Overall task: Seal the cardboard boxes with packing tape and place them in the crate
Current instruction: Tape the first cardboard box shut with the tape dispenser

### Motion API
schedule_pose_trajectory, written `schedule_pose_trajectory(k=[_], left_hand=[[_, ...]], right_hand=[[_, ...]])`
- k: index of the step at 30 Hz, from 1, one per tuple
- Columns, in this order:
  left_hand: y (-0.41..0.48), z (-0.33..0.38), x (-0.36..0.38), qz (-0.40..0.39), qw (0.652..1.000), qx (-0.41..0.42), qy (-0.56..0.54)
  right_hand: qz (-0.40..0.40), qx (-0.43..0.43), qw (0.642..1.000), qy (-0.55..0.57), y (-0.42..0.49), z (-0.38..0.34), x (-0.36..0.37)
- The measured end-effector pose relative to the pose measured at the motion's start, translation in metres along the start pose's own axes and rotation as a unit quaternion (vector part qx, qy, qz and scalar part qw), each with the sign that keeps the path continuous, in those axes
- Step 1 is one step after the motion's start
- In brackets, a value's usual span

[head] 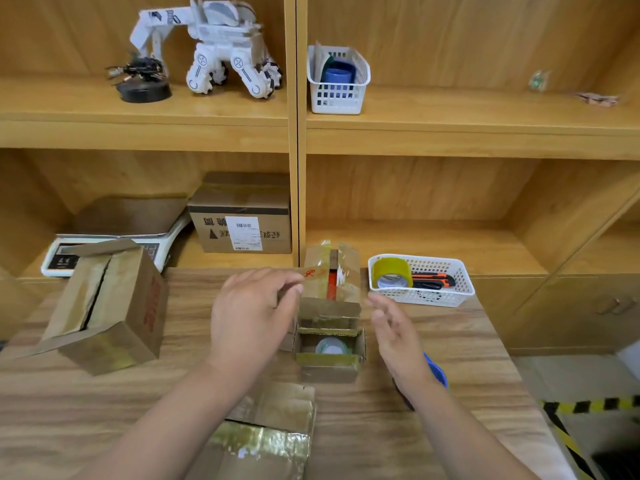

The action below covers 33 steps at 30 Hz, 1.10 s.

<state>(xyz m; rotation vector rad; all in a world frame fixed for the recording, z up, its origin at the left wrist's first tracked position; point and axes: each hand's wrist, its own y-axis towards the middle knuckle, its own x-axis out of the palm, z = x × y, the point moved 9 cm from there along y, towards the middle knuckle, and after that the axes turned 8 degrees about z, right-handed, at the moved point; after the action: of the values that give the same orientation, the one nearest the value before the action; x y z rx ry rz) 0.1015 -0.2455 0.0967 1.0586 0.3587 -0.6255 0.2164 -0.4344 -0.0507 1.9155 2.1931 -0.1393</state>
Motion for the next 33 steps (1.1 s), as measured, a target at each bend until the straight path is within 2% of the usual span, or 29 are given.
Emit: schedule_pose_trajectory(k=[2, 5, 9, 13, 18, 23, 26, 30, 33], left_hand=[[0.001, -0.001, -0.002, -0.004, 1.000, -0.011, -0.008], [0.002, -0.007, -0.007, -0.005, 0.999, -0.034, -0.022], [-0.001, -0.018, -0.012, -0.008, 0.997, -0.062, -0.037], [-0.014, -0.040, -0.009, -0.042, 0.989, -0.129, -0.058], [-0.048, -0.079, -0.004, -0.097, 0.961, -0.252, -0.066], [-0.085, -0.110, -0.003, -0.140, 0.948, -0.287, 0.013], [-0.107, -0.123, 0.001, -0.154, 0.933, -0.323, 0.015], [-0.121, -0.132, 0.004, -0.149, 0.932, -0.330, -0.002], [-0.132, -0.140, 0.013, -0.178, 0.917, -0.356, -0.015]], right_hand=[[-0.088, 0.038, 0.993, 0.075, -0.004, -0.025, 0.028], [-0.114, 0.064, 0.981, 0.142, -0.009, -0.035, 0.042], [-0.044, 0.102, 0.978, 0.176, -0.018, -0.025, 0.039], [0.022, 0.119, 0.972, 0.200, -0.032, -0.017, 0.037], [0.040, 0.149, 0.976, 0.154, -0.058, 0.001, 0.049], [0.033, 0.172, 0.982, 0.072, -0.081, 0.019, 0.060], [0.031, 0.180, 0.983, 0.019, -0.089, 0.026, 0.063], [0.021, 0.186, 0.980, -0.063, -0.096, 0.034, 0.064], [0.024, 0.192, 0.975, -0.108, -0.101, 0.037, 0.061]])
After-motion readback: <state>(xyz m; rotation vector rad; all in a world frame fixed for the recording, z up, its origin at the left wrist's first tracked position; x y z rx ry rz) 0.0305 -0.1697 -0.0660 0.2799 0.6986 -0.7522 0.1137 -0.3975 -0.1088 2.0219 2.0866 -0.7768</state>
